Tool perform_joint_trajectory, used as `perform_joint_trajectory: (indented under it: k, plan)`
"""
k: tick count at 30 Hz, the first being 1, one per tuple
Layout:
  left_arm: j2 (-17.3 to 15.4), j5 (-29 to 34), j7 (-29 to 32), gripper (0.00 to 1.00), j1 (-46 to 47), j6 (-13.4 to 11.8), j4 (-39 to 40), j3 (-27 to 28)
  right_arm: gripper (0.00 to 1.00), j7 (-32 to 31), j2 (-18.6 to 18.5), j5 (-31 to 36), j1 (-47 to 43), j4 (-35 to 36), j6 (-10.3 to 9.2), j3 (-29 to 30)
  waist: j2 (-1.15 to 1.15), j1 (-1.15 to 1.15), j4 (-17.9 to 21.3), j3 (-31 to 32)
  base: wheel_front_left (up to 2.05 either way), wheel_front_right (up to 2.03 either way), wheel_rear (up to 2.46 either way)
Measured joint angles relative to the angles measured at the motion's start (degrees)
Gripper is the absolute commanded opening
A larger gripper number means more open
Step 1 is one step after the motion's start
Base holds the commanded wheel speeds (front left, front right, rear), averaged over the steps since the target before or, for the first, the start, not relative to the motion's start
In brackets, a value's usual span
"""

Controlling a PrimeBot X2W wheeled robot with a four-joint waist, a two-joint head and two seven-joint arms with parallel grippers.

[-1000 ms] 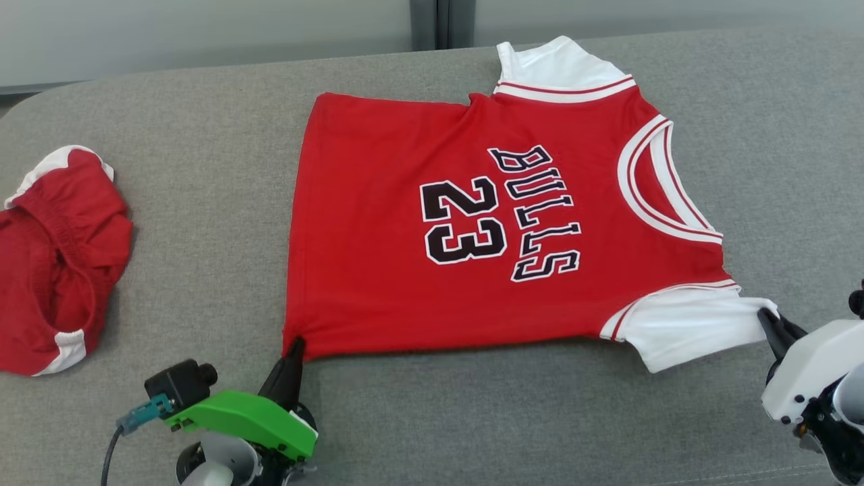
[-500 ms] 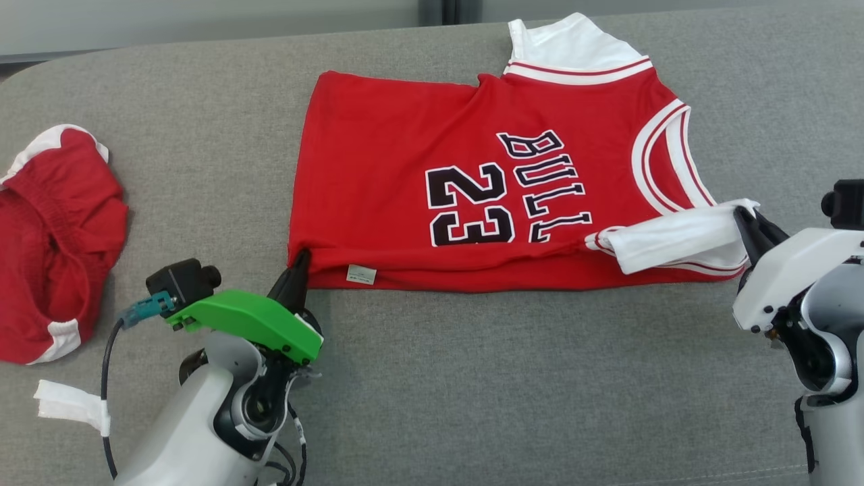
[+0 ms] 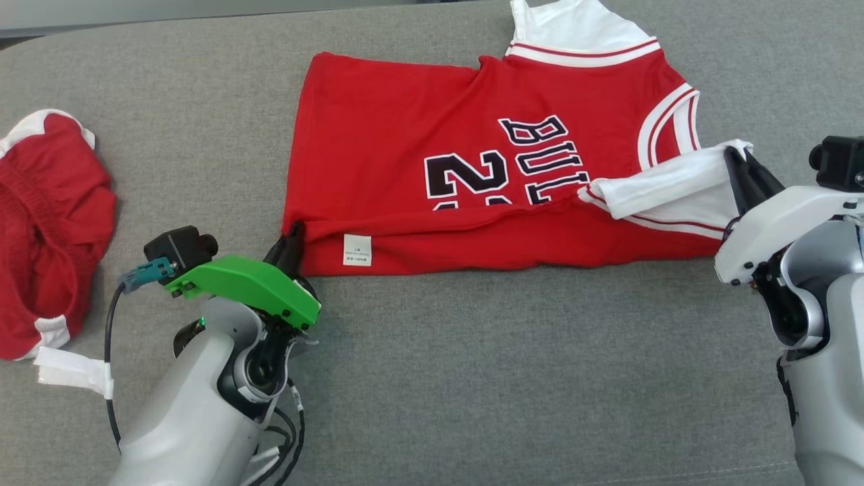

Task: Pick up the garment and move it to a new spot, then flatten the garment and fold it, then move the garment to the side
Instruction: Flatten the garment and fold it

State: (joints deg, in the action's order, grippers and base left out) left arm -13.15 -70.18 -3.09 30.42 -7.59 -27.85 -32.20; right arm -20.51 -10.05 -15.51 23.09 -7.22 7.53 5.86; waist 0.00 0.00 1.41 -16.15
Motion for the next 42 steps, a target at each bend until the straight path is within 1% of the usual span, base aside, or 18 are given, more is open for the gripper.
perform_joint_trajectory:
  k: [1, 4, 7, 12, 14, 17, 20, 23, 27, 31, 35, 39, 40, 41, 42]
  plan:
    - [0.08, 0.21, -0.01, 1.00, 0.24, 0.03, -0.26, -0.08, 1.00, 0.78, -0.15, 0.01, 0.42, -0.33, 0.00, -0.27, 0.00, 0.00, 0.01, -0.12, 0.00, 0.00, 0.00]
    - [0.66, 0.56, -1.20, 1.00, 0.85, 0.53, -0.89, 0.01, 1.00, 5.81, -0.65, 0.01, 2.56, -1.02, -0.02, -1.19, 0.00, 0.00, -0.05, -0.63, 0.00, 0.00, 0.00]
    - [0.58, 1.87, -3.31, 1.00, 1.33, 0.71, -1.49, 0.16, 1.00, 9.99, -1.04, -0.01, 4.19, -2.02, -0.01, -2.01, 0.00, 0.00, -0.28, -0.98, 0.00, 0.00, 0.00]
    - [-0.85, 5.33, -6.65, 1.00, 1.40, 0.77, -2.45, -1.04, 1.00, 10.26, -1.46, -0.44, 4.31, -4.08, -0.01, -2.58, 0.00, 0.00, -0.84, -0.81, 0.00, 0.00, 0.00]
    - [-1.53, 6.94, -7.67, 1.00, 1.35, 0.47, -2.83, -1.80, 1.00, 8.50, -1.57, -0.31, 3.90, -4.34, 0.00, -1.14, 0.00, 0.00, -1.01, -0.52, 0.00, 0.00, 0.00]
    - [-2.23, 9.14, -7.87, 1.00, 0.74, -0.08, -3.43, -3.63, 1.00, 2.99, -1.56, 1.62, 1.01, -4.86, -0.01, 1.51, 0.00, 0.00, -1.13, -0.05, 0.00, 0.00, 0.00]
    - [-2.29, 10.43, -6.95, 1.00, 0.24, -1.10, -3.98, -5.43, 1.00, -1.93, -0.42, 4.04, -1.43, -3.85, -0.01, 4.46, 0.00, 0.00, -0.96, 0.06, 0.00, 0.00, 0.00]
    - [-2.57, 12.25, -6.34, 1.00, 0.30, -2.14, -4.66, -7.00, 1.00, -4.90, 0.73, 6.50, -3.00, -2.88, -0.01, 6.35, 0.00, 0.00, -0.68, -0.41, 0.00, 0.00, 0.00]
    - [-2.63, 13.84, -5.50, 1.00, 1.12, -3.15, -5.60, -8.58, 1.00, -6.13, 2.24, 8.86, -3.47, -2.86, -0.01, 7.87, 0.00, 0.00, -0.31, -1.46, 0.00, 0.00, 0.00]
    - [-2.65, 14.73, -4.64, 1.00, 2.30, -4.09, -6.28, -9.29, 1.00, -6.71, 3.32, 9.42, -3.38, -5.28, 0.00, 8.40, 0.00, 0.00, -0.14, -2.65, 0.00, 0.00, 0.00]
    - [-2.59, 15.02, -3.91, 1.00, 3.16, -4.11, -6.95, -9.96, 1.00, -7.37, 3.88, 10.20, -2.96, -7.47, 0.00, 8.99, 0.00, 0.00, -0.35, -3.67, 0.00, 0.00, 0.00]
    - [-2.34, 15.06, -2.89, 1.00, 3.85, -3.52, -7.49, -10.48, 1.00, -7.38, 4.25, 8.99, -2.23, -8.62, -0.05, 8.53, 0.00, 0.00, -0.59, -4.56, 0.00, 0.00, 0.00]
    - [-2.34, 15.04, -2.48, 0.93, 4.10, -3.41, -7.66, -10.57, 0.88, -7.30, 4.26, 8.65, -1.98, -8.80, -0.05, 8.29, 0.00, 0.00, -0.61, -4.72, 0.00, 0.00, 0.00]
    - [-2.32, 14.95, -2.13, 0.59, 4.30, -3.05, -7.82, -10.60, 0.48, -7.12, 4.26, 8.32, -1.72, -8.98, -0.07, 8.03, 0.00, 0.00, -0.61, -4.85, 0.00, 0.00, 0.00]
    - [-2.32, 14.94, -1.98, 0.16, 4.42, -2.93, -7.99, -10.69, 0.00, -7.01, 4.27, 7.92, -1.59, -9.06, -0.07, 7.77, 0.00, 0.00, -0.60, -4.89, 0.00, 0.00, 0.00]
